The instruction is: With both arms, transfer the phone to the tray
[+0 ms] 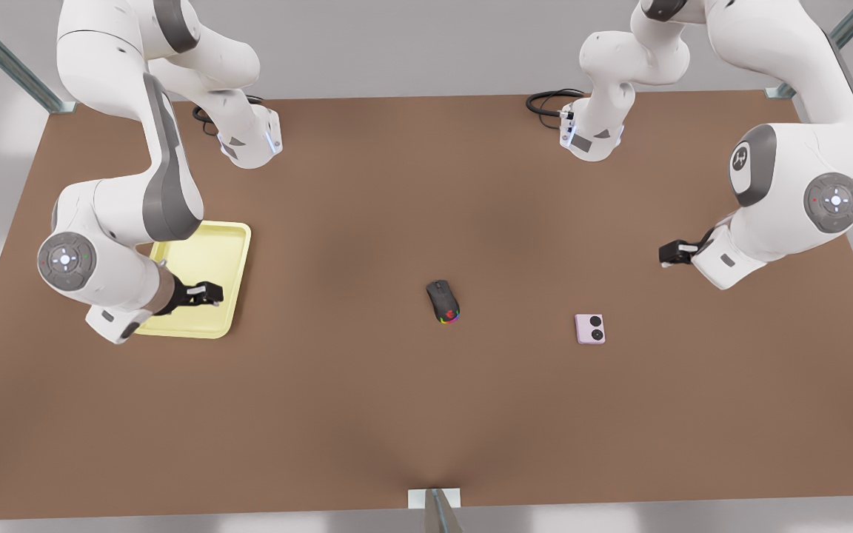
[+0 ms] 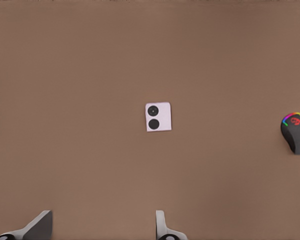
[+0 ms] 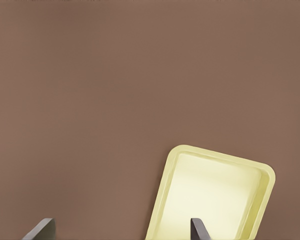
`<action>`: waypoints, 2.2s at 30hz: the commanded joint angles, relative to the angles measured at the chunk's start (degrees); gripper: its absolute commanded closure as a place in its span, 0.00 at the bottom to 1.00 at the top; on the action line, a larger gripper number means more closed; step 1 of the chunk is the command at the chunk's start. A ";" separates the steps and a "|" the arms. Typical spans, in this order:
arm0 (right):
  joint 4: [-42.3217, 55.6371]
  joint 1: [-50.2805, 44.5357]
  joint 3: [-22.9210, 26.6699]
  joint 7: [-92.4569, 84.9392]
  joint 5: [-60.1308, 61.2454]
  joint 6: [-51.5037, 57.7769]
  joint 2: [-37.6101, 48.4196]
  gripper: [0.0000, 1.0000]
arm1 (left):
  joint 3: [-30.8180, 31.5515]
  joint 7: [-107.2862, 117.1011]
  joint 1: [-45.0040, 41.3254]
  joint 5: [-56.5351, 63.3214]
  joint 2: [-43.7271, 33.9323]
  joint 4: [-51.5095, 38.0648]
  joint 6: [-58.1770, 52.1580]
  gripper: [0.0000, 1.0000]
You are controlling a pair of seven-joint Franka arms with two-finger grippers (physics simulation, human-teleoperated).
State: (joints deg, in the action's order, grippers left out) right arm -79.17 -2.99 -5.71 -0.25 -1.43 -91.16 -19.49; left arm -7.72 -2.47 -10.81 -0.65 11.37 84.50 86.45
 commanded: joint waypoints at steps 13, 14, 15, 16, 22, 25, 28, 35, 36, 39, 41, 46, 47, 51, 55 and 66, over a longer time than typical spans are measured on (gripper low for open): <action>0.07 0.00 0.00 -0.10 0.02 -2.27 -0.19 0.00 | 0.86 3.96 -6.41 -4.10 22.11 12.09 35.63 0.00; 0.07 0.00 0.00 -0.10 0.02 -2.27 -0.19 0.00 | 0.86 3.96 -6.32 -4.10 21.76 14.46 37.48 0.00; 0.07 0.00 0.00 -0.10 0.02 -2.27 -0.19 0.00 | 0.86 3.96 -6.06 -4.18 21.59 15.78 38.18 0.00; 0.07 0.00 0.00 -0.10 0.02 -2.27 -0.19 0.00 | 0.86 3.96 -5.80 -4.36 21.33 17.70 40.63 0.00; 0.07 0.00 0.00 -0.10 0.11 -2.27 -0.28 0.00 | 0.86 6.94 -3.25 -4.54 23.70 18.07 43.81 0.00; 0.07 0.00 0.00 -0.10 0.11 -2.27 -0.28 0.00 | 0.86 11.61 -3.34 -6.91 24.58 18.07 44.33 0.00; 0.07 0.00 -0.09 -0.10 0.11 -2.27 -0.28 0.00 | 0.86 10.20 -3.34 -6.47 25.81 17.80 45.39 0.00; 0.07 0.00 0.00 -0.10 0.02 -2.27 -0.28 0.00 | 1.13 10.02 -3.95 -6.65 26.42 17.71 45.48 0.00; 0.07 0.00 0.00 -0.10 0.11 -2.27 -0.28 0.00 | 1.13 10.02 -3.95 -6.73 26.42 17.71 45.48 0.00; 0.07 0.00 -0.09 -0.10 0.11 -2.27 -0.28 0.00 | 1.13 10.02 -3.95 -6.65 26.77 17.71 45.56 0.00; 0.07 0.00 -0.09 -0.10 0.11 -2.27 -0.28 0.00 | 1.13 10.02 -3.95 -6.56 27.12 17.63 45.56 0.00; 0.07 0.00 0.00 -0.10 0.11 -2.36 -0.37 0.00 | 1.22 10.11 -3.95 -6.82 27.92 17.63 45.65 0.00; 0.15 0.00 0.00 -0.10 0.20 -2.36 -0.37 0.00 | 1.22 10.29 -3.95 -6.82 27.92 17.63 45.65 0.21; 0.15 0.09 0.00 -0.19 0.20 -2.36 -0.37 0.00 | 1.22 10.11 -3.95 -6.91 27.92 17.63 45.65 0.28; 0.15 0.18 0.00 -0.19 0.11 -2.36 -0.37 0.00 | 1.22 10.73 -4.04 -6.91 27.65 17.63 45.56 0.25; 0.07 0.26 0.09 -0.28 0.11 -2.36 -0.37 0.00 | 4.64 48.25 -23.89 -7.44 26.16 0.23 25.79 0.25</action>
State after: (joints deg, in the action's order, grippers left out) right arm -79.11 -2.77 -5.66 -0.38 -1.36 -93.54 -19.93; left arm -3.17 16.27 -32.77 -7.58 37.19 87.08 122.65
